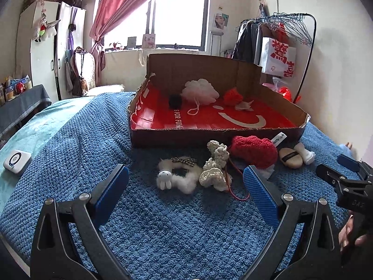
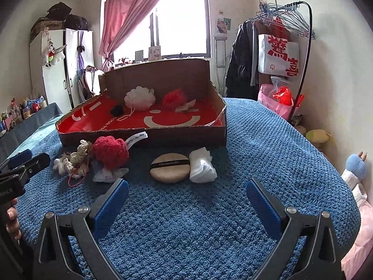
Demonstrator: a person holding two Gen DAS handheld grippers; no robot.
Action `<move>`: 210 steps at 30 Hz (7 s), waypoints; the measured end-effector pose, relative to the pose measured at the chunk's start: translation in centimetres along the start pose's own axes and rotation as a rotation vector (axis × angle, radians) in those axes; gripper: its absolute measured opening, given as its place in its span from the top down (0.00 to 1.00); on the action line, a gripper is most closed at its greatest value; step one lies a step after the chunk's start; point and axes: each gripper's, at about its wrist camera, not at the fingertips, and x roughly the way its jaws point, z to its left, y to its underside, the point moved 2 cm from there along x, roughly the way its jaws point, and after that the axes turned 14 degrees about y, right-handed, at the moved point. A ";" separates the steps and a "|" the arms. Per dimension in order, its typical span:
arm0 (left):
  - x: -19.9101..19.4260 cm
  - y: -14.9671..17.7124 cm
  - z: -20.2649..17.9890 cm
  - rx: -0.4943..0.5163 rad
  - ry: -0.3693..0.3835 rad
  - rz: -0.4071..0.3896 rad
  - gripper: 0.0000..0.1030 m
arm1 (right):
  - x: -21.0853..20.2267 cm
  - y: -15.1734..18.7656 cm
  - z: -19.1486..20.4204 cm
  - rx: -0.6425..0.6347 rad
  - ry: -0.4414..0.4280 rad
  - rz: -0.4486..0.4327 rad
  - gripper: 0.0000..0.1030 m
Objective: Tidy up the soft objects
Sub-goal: 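Grasp the white bunny ring with the left tool while the right tool grasps the white cloth, then carry the bunny ring with the left tool while the right tool carries the cloth into the box, then open the left tool releasing the bunny ring while the right tool releases the cloth, then withdraw both tools from the box back toward the remaining items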
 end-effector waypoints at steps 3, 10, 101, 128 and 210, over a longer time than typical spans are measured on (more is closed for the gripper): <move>0.6 -0.6 0.8 0.008 0.012 0.046 0.03 | 0.7 -0.6 -0.2 -0.010 0.006 0.028 0.00; 2.2 -1.8 2.9 0.019 0.065 0.173 0.03 | 3.0 -1.8 -1.0 -0.038 0.014 0.112 0.00; 21.0 -12.8 5.7 0.139 0.101 0.549 0.50 | 21.8 -15.2 7.0 -0.304 -0.073 0.420 0.82; 24.0 -11.5 5.9 0.126 0.103 0.592 0.49 | 23.8 -14.4 7.7 -0.338 -0.039 0.466 0.78; -3.1 -5.9 -3.5 0.097 0.033 -0.111 0.01 | -4.5 -6.4 0.5 -0.050 -0.028 -0.118 0.00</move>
